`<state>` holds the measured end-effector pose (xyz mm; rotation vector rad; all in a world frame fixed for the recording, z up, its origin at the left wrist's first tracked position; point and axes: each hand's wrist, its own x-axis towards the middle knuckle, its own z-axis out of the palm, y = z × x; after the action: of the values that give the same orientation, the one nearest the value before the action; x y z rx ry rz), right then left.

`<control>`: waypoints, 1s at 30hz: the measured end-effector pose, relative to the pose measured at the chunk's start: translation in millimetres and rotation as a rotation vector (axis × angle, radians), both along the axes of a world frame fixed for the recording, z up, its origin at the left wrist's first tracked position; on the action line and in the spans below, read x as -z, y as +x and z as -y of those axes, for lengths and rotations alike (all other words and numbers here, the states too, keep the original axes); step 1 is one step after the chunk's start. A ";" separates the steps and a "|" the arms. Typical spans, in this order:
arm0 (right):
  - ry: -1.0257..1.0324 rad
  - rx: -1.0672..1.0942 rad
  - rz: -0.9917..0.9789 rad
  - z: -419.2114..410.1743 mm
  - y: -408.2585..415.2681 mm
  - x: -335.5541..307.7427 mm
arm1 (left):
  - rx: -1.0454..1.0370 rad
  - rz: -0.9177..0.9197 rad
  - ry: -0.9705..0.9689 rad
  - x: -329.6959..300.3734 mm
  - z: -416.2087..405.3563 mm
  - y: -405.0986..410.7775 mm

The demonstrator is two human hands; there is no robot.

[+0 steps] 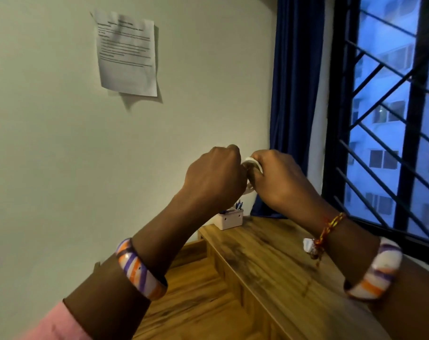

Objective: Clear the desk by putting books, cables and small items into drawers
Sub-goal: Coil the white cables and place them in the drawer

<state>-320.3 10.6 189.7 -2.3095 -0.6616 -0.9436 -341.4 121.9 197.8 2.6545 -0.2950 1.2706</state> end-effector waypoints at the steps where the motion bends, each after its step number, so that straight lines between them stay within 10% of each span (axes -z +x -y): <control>1: -0.024 0.025 -0.019 8.3 4.6 2.8 | -0.008 -0.013 0.004 4.8 7.9 6.7; 6: 0.014 -0.040 -0.298 56.7 33.2 22.7 | 0.177 -0.184 -0.008 37.3 38.8 41.6; 12: 0.480 -0.343 -0.952 107.2 76.5 52.9 | 0.597 -0.778 -0.515 57.2 52.2 82.7; 22: 0.613 -0.285 -0.359 156.1 170.9 114.5 | 0.663 -0.996 -0.917 109.7 119.9 196.9; 30: 0.740 -0.322 -0.337 202.4 235.1 153.4 | 0.843 -1.035 -1.004 145.3 172.4 264.2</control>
<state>-85.2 -191.8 36.3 -1.5853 -0.4230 -0.5062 -77.2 -50.5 52.5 1.6213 -0.3798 -0.2569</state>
